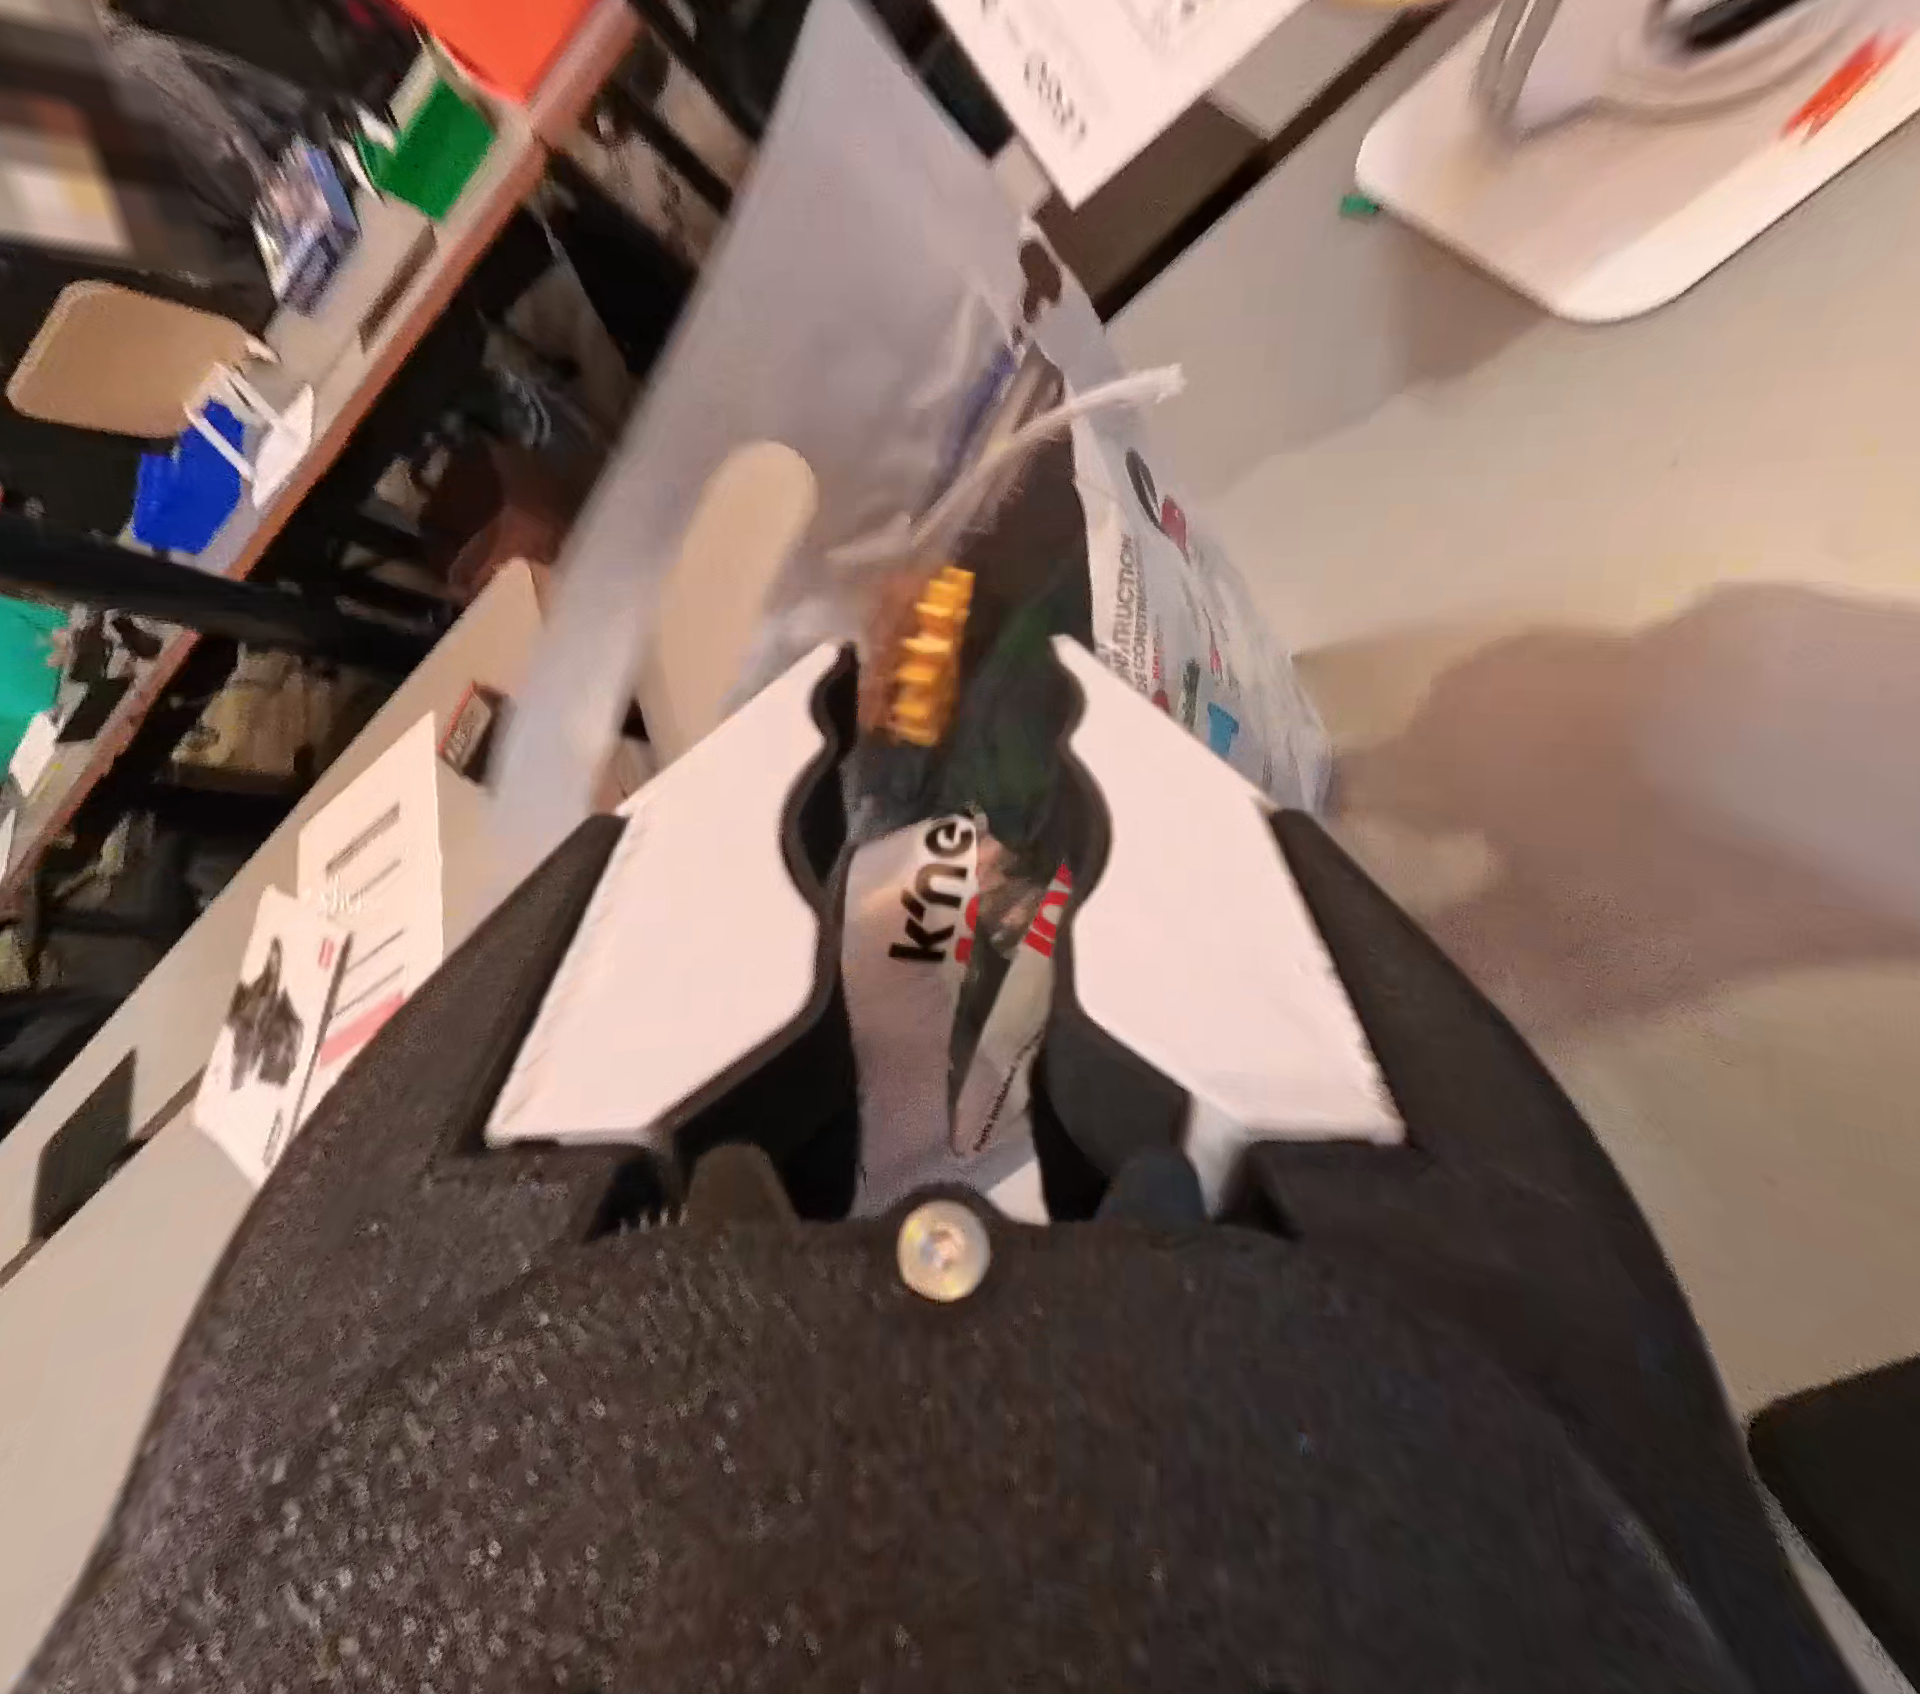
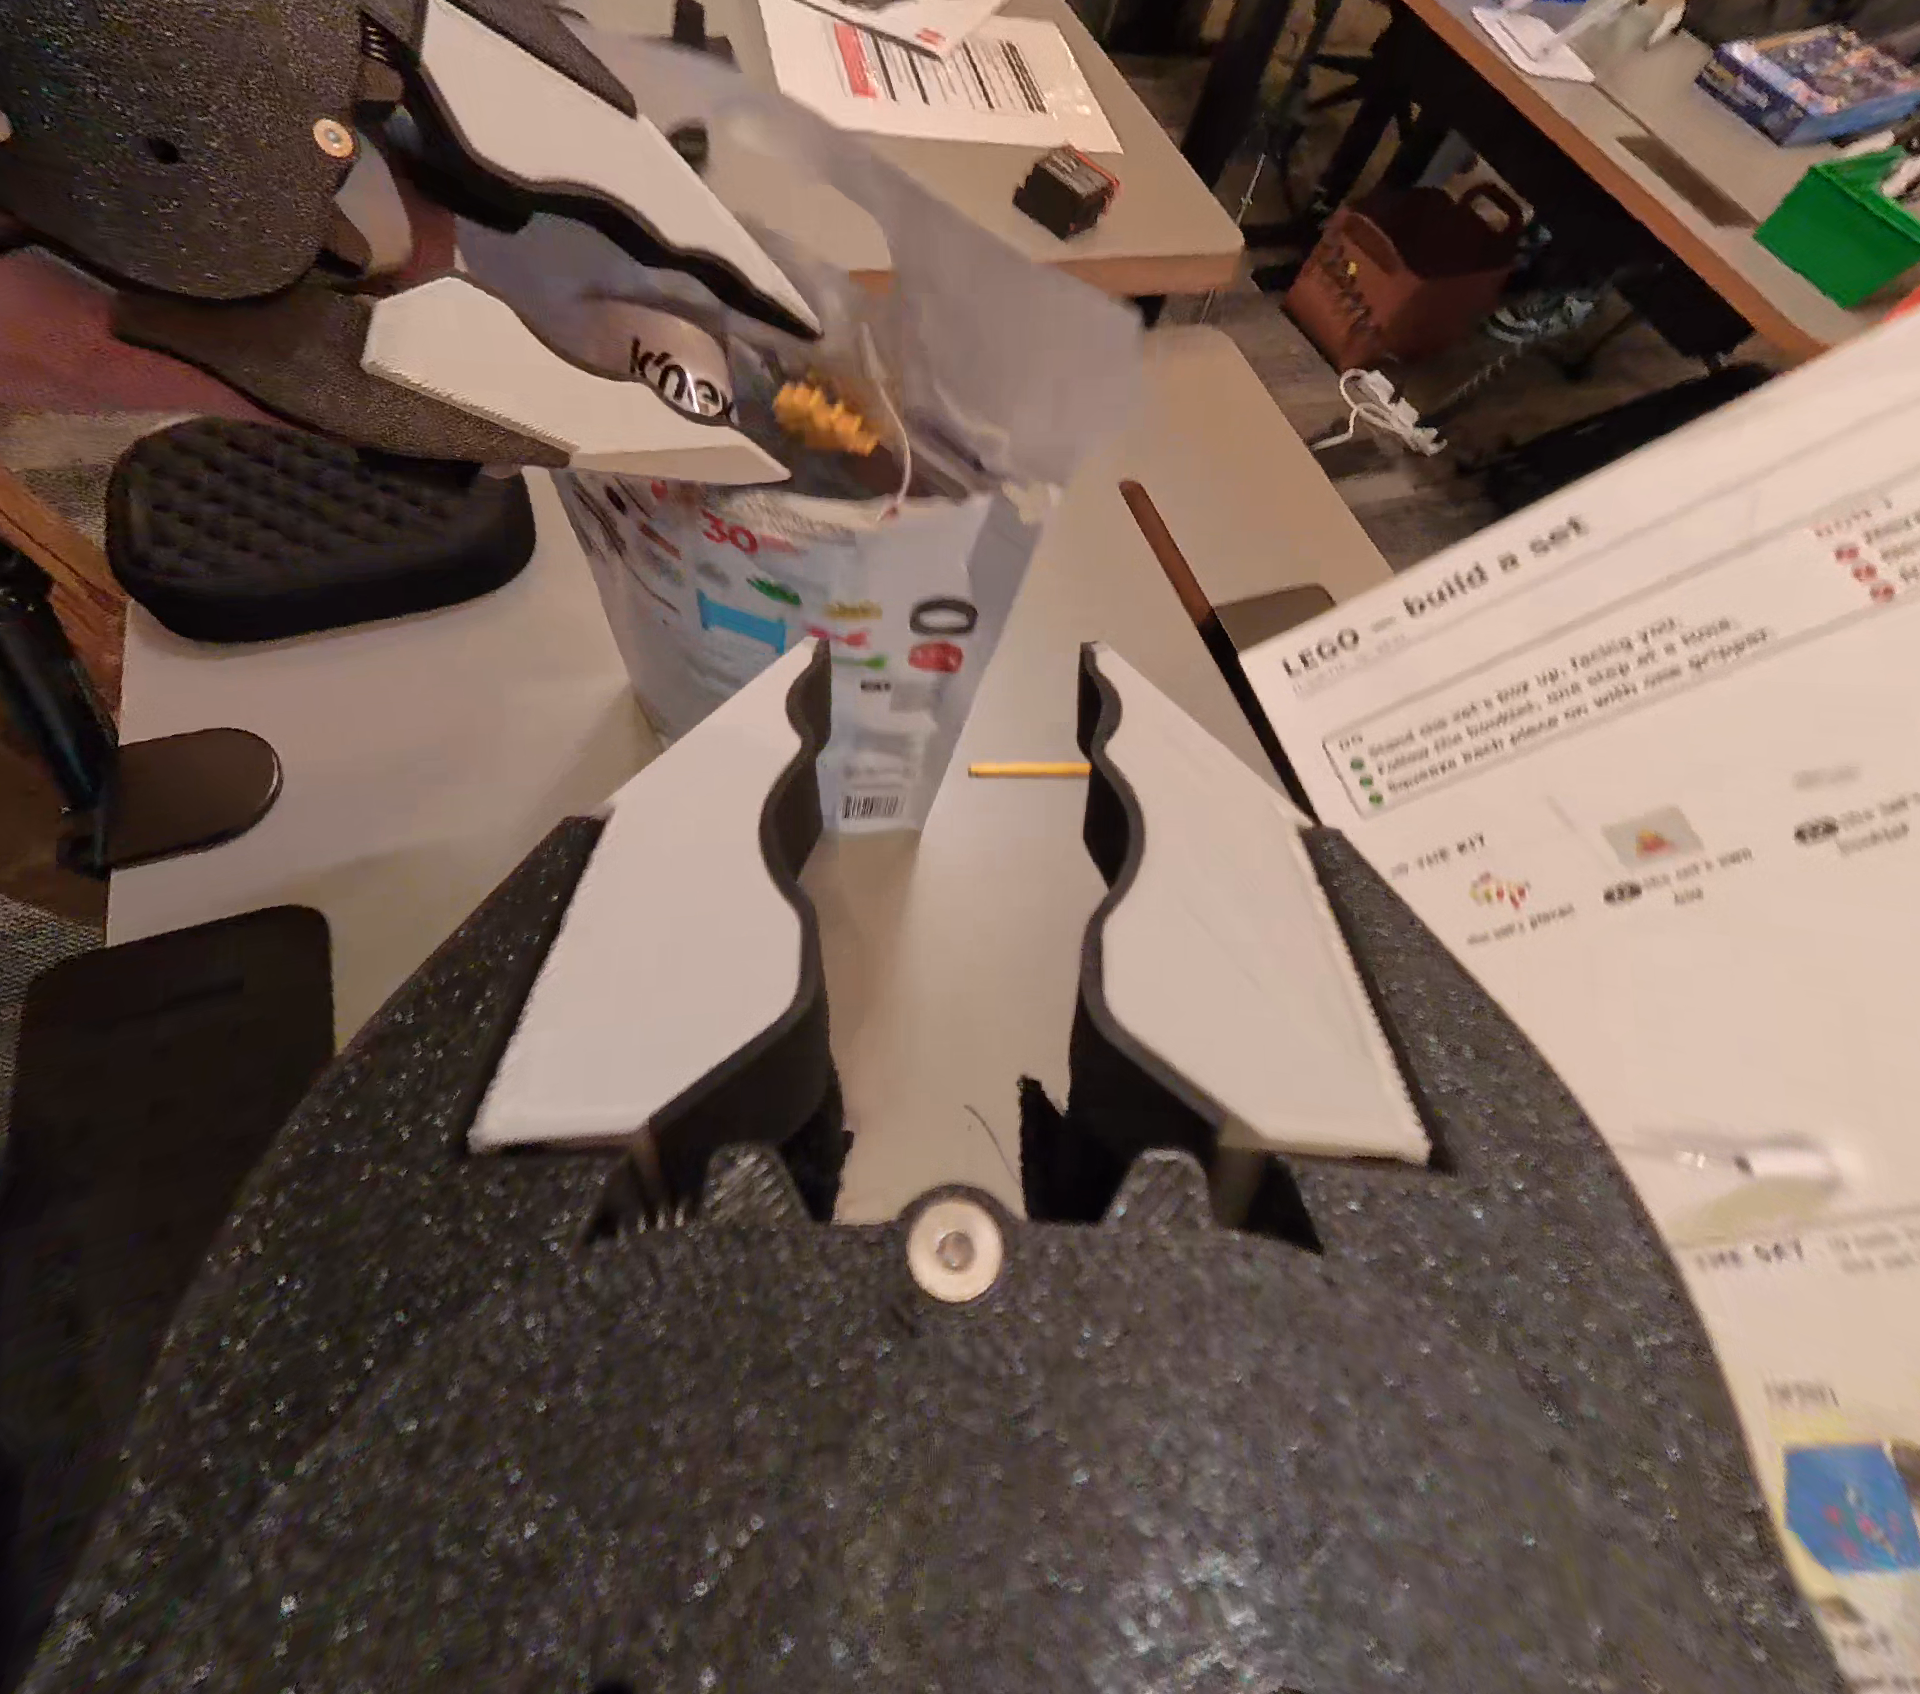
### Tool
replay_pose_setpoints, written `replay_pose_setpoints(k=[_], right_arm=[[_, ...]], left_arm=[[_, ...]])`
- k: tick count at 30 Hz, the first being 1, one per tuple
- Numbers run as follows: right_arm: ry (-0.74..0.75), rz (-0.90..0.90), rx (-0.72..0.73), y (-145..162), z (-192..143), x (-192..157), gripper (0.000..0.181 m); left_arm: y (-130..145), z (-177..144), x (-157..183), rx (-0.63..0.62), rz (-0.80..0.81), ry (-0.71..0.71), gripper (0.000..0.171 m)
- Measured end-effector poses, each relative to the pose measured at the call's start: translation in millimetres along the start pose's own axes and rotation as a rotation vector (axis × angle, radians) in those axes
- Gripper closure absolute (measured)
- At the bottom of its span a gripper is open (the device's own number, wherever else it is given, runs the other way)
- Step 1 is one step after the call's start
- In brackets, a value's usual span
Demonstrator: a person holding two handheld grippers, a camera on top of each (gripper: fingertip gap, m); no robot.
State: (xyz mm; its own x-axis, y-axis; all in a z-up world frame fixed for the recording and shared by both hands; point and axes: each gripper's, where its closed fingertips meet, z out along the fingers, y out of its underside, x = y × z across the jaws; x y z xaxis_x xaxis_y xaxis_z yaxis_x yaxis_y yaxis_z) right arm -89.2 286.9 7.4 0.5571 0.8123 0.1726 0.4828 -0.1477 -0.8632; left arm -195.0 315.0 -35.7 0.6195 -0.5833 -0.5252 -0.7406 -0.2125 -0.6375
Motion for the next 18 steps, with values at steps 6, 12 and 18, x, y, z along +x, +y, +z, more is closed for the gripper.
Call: replay_pose_setpoints(k=[6, 12, 18], right_arm=[[-0.045, 0.161, -0.112, 61.9, 25.0, 13.6, 0.136], [-0.081, 0.407, -0.193, 139.8, 104.4, 15.7, 0.14], [-0.02, 0.664, -0.206, 173.7, 165.4, 31.7, 0.137]], left_arm=[[3.4, -19.0, 25.8, 0.043, 0.011, 0.005, 0.124], [21.2, -46.5, 57.3, 0.039, 0.011, 0.037, 0.122], [18.5, -53.2, 48.5, 0.091, 0.003, 0.035, 0.12]])
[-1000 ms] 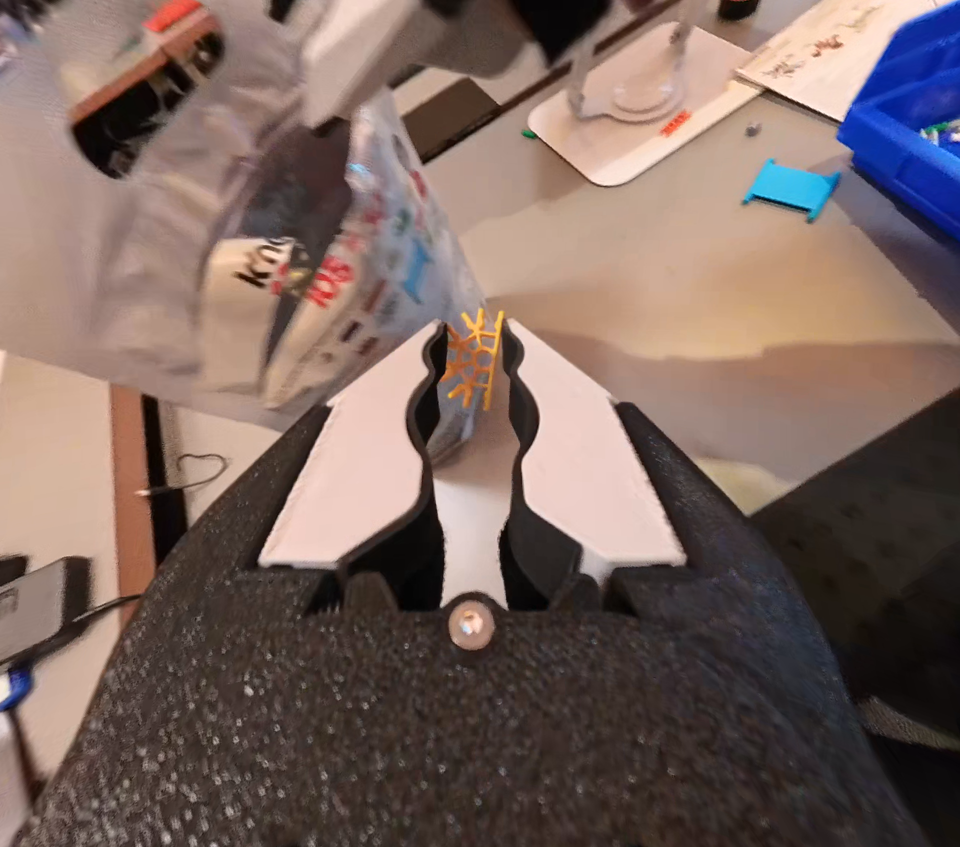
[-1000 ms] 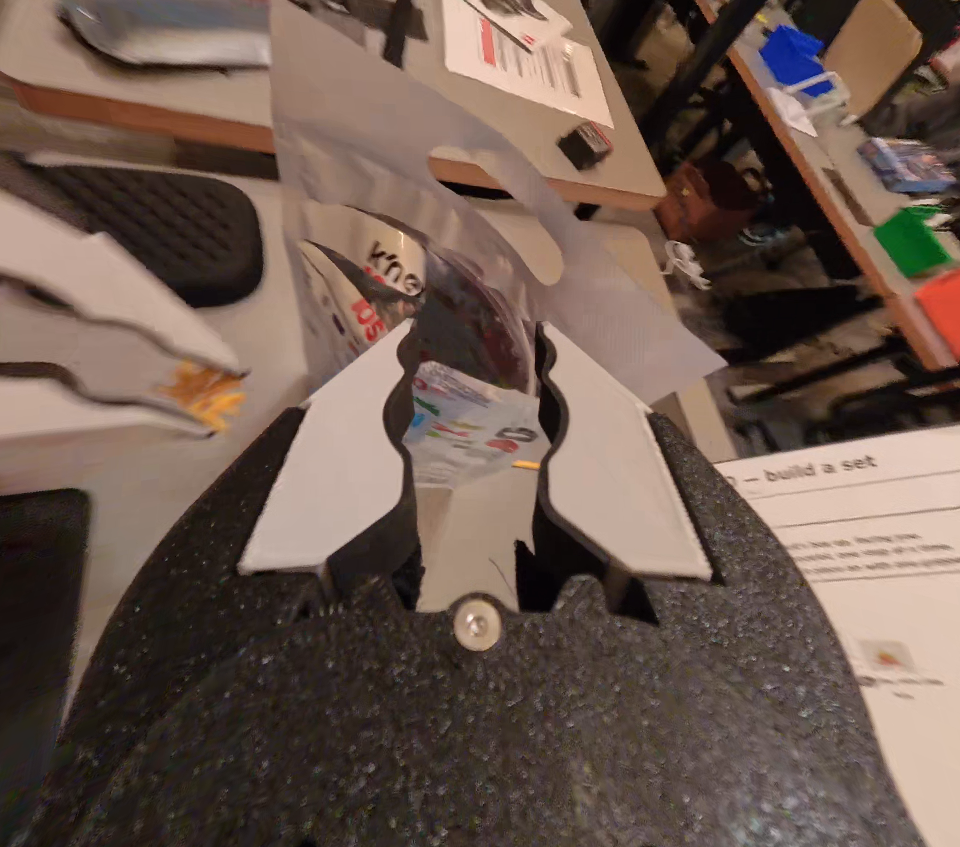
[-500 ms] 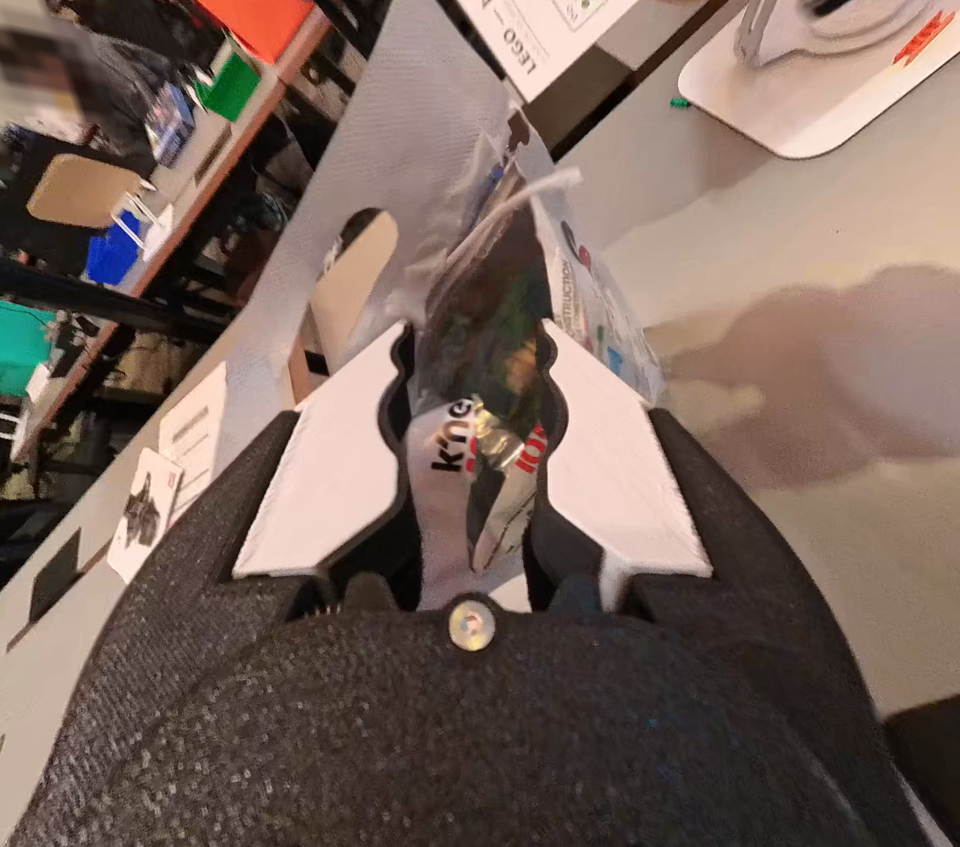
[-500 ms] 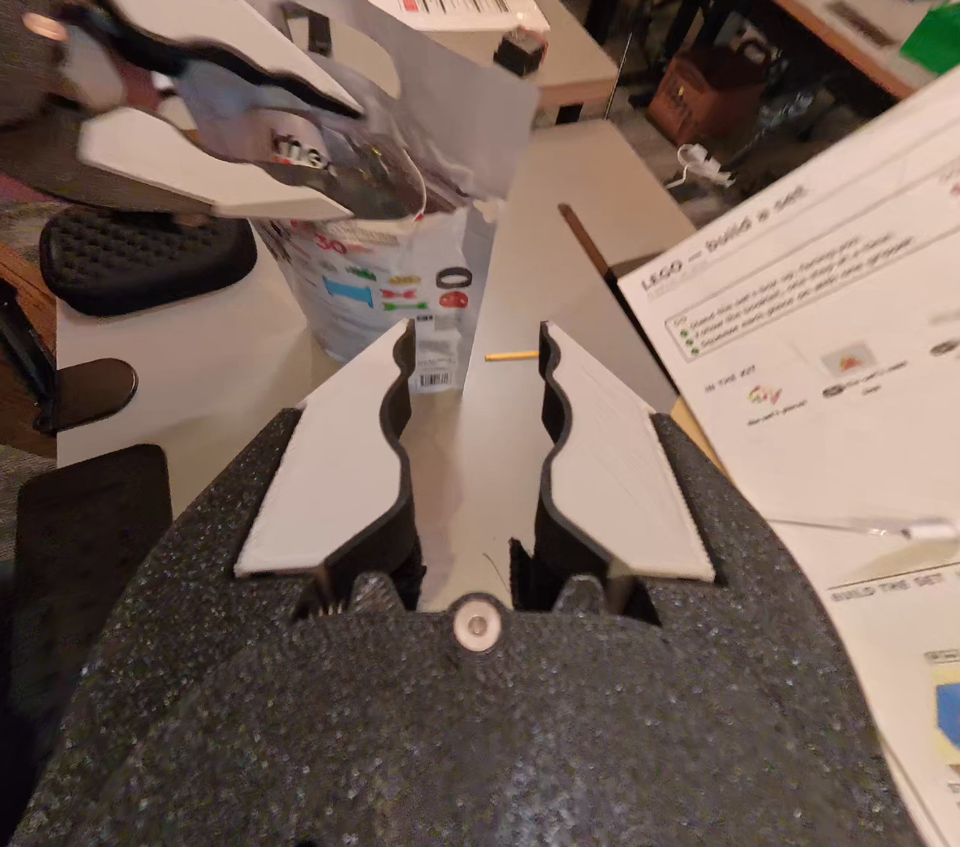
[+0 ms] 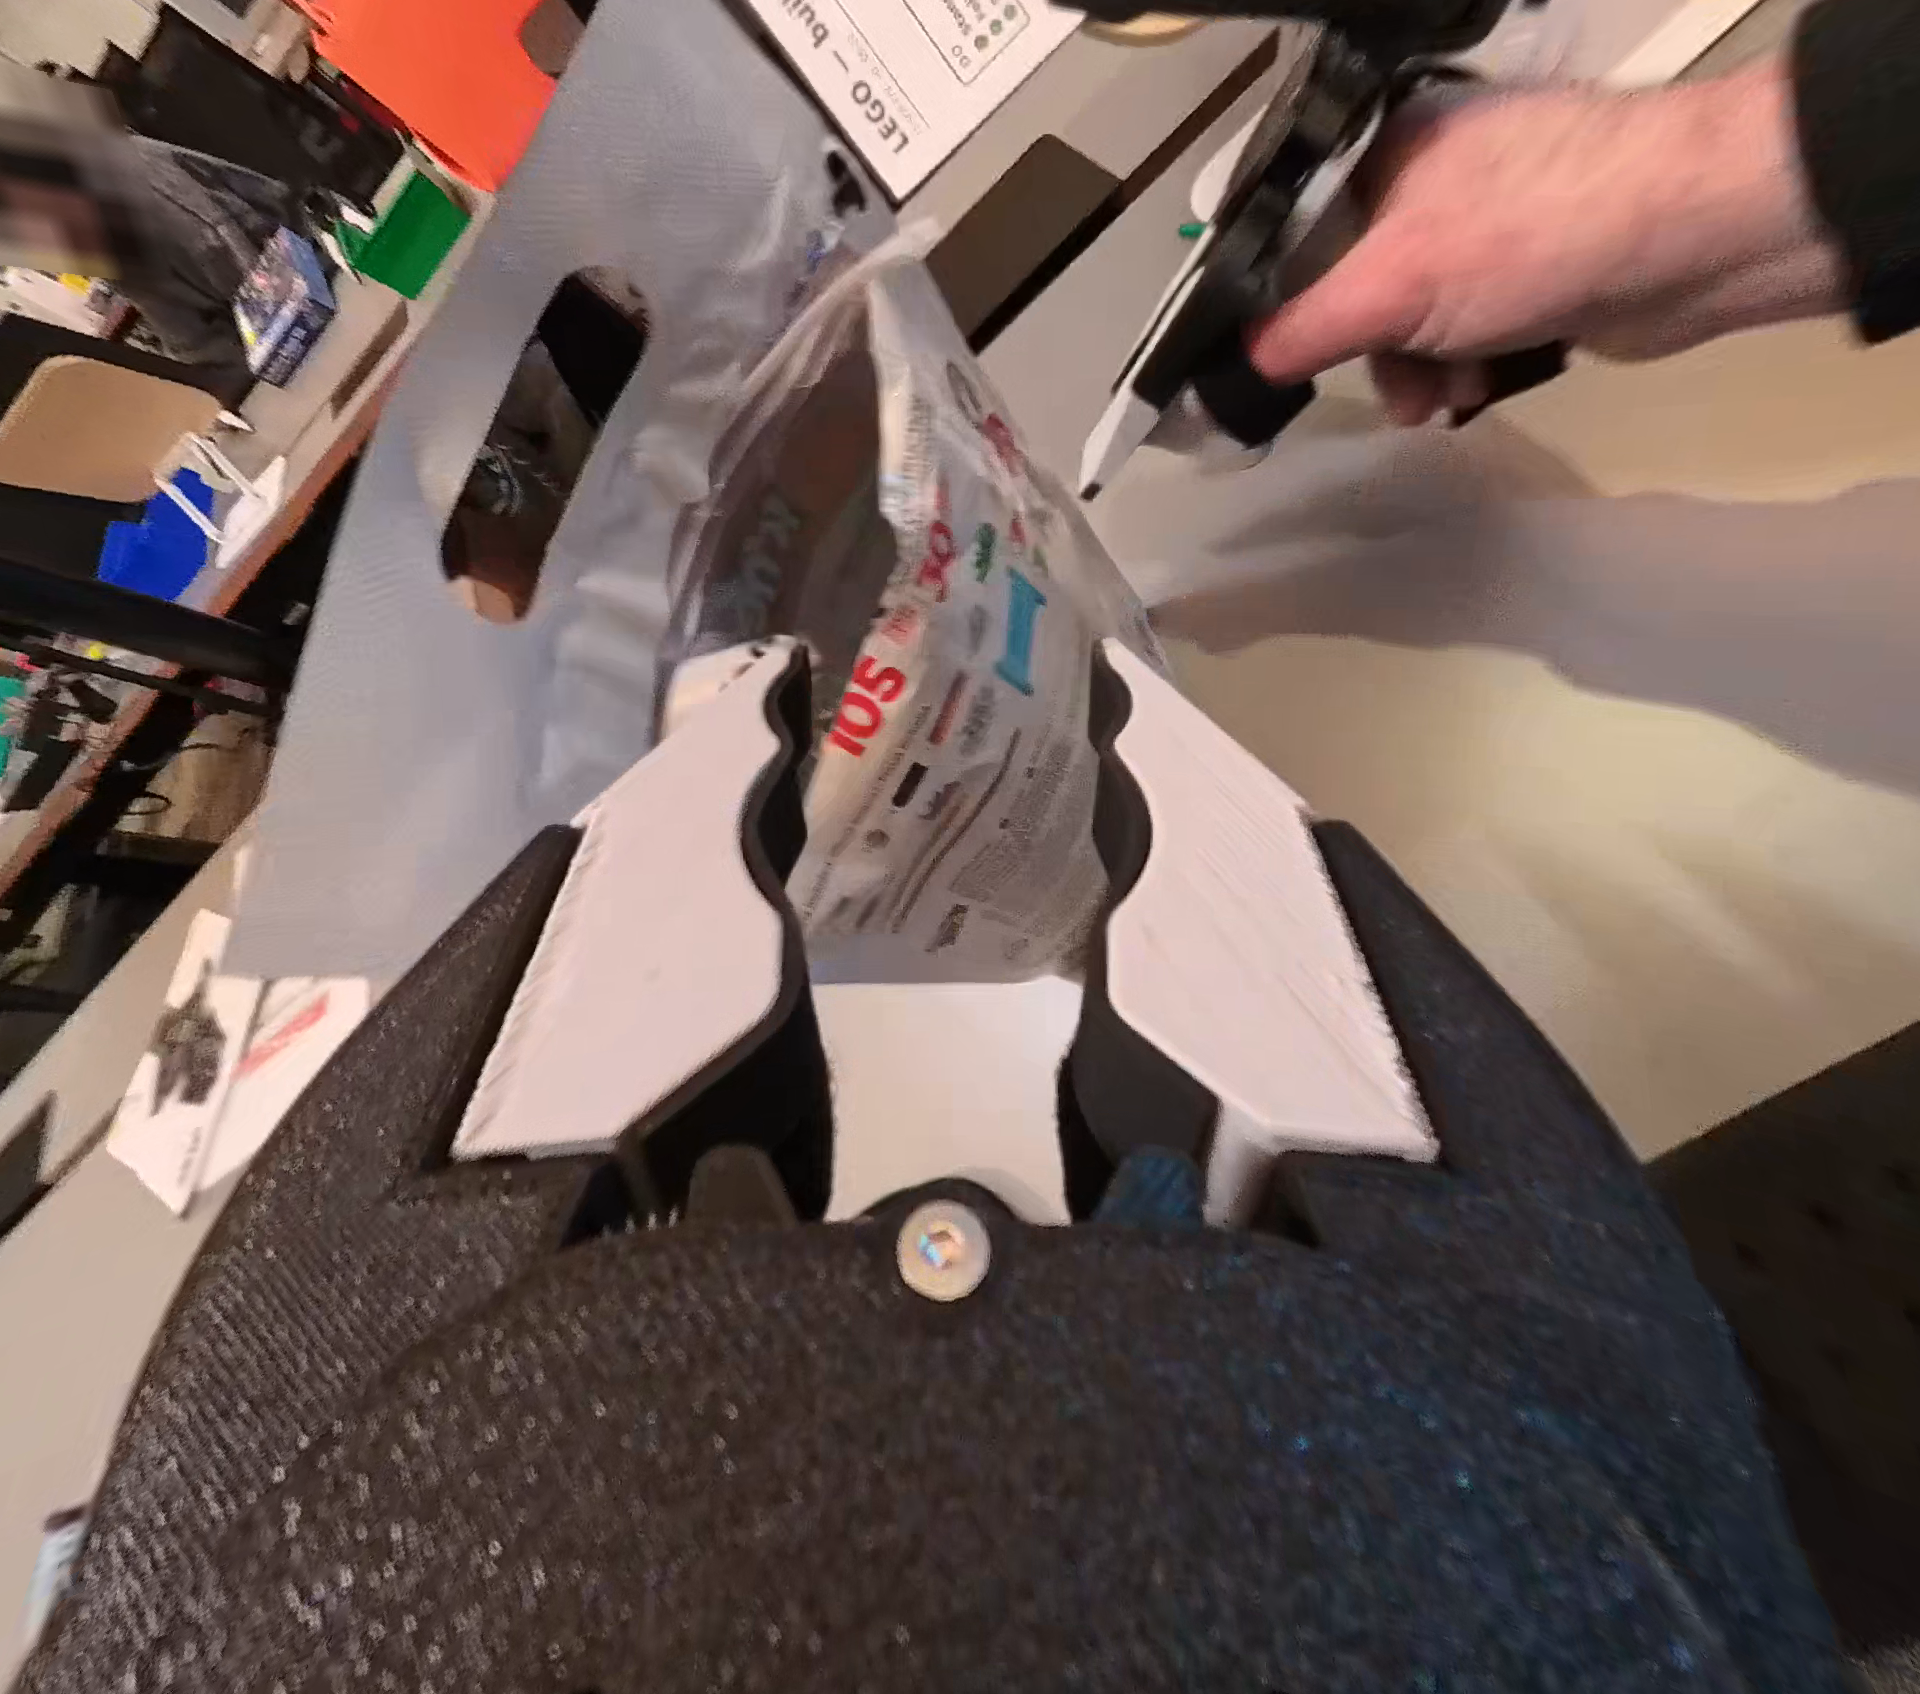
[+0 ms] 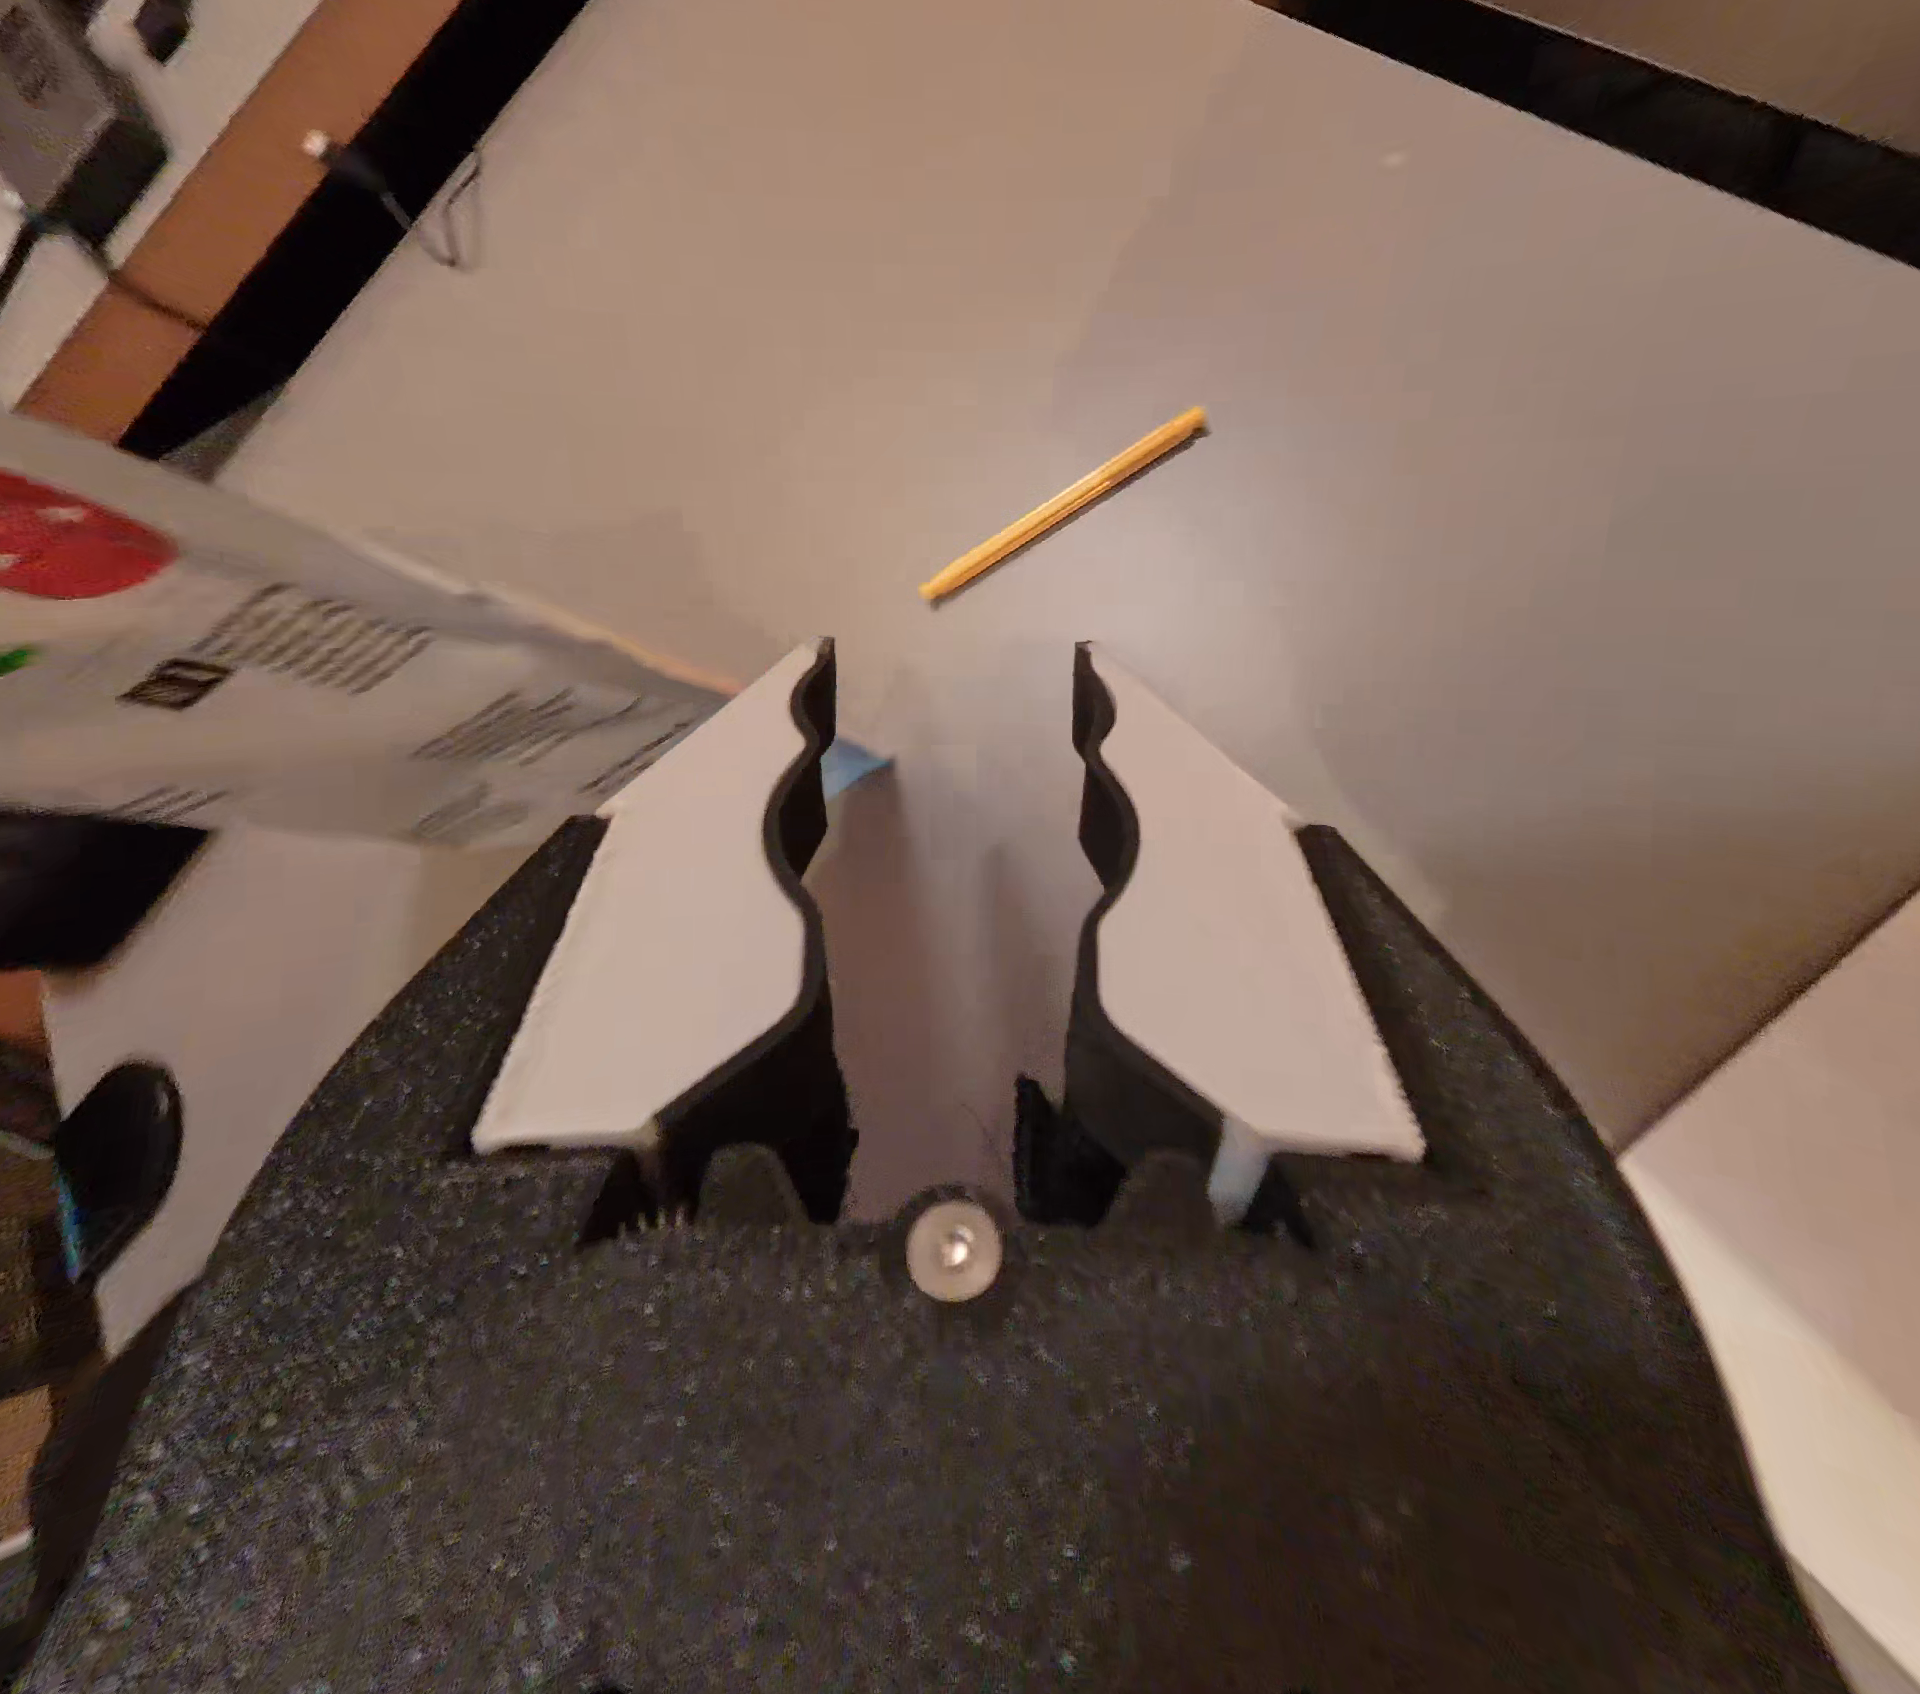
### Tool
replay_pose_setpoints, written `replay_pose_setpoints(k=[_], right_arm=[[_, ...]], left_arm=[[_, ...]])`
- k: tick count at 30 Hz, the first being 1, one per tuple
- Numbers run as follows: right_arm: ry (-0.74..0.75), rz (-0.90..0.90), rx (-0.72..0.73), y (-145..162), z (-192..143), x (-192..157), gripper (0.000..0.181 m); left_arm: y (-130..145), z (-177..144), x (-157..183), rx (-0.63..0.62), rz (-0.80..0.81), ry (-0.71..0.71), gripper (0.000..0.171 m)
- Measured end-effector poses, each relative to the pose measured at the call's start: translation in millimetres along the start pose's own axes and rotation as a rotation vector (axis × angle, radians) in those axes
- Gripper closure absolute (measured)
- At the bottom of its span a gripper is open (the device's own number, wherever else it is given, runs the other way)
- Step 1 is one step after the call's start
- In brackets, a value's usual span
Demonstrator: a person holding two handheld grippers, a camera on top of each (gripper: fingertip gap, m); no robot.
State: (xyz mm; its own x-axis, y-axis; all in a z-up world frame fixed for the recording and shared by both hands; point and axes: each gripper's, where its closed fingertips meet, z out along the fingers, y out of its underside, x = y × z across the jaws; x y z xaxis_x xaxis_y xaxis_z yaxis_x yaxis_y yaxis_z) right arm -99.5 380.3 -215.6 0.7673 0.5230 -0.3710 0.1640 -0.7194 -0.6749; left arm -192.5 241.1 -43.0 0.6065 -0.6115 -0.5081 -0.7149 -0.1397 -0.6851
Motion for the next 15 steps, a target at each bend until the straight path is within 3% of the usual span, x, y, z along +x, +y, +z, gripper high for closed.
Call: replay_pose_setpoints(k=[10, 13, 15], right_arm=[[0.257, 0.061, -0.004, -11.3, 76.7, 27.4, 0.129], [0.34, -0.004, -0.011, -13.6, 80.1, 36.2, 0.144], [0.387, -0.043, -0.03, -11.8, 78.3, 43.7, 0.169]], left_arm=[[42.4, -24.8, 27.9, -0.05, -0.046, 0.109, 0.119], [48.5, -32.2, 32.5, -0.054, -0.046, 0.126, 0.119], [52.3, -35.4, 37.9, -0.053, -0.043, 0.143, 0.119]])
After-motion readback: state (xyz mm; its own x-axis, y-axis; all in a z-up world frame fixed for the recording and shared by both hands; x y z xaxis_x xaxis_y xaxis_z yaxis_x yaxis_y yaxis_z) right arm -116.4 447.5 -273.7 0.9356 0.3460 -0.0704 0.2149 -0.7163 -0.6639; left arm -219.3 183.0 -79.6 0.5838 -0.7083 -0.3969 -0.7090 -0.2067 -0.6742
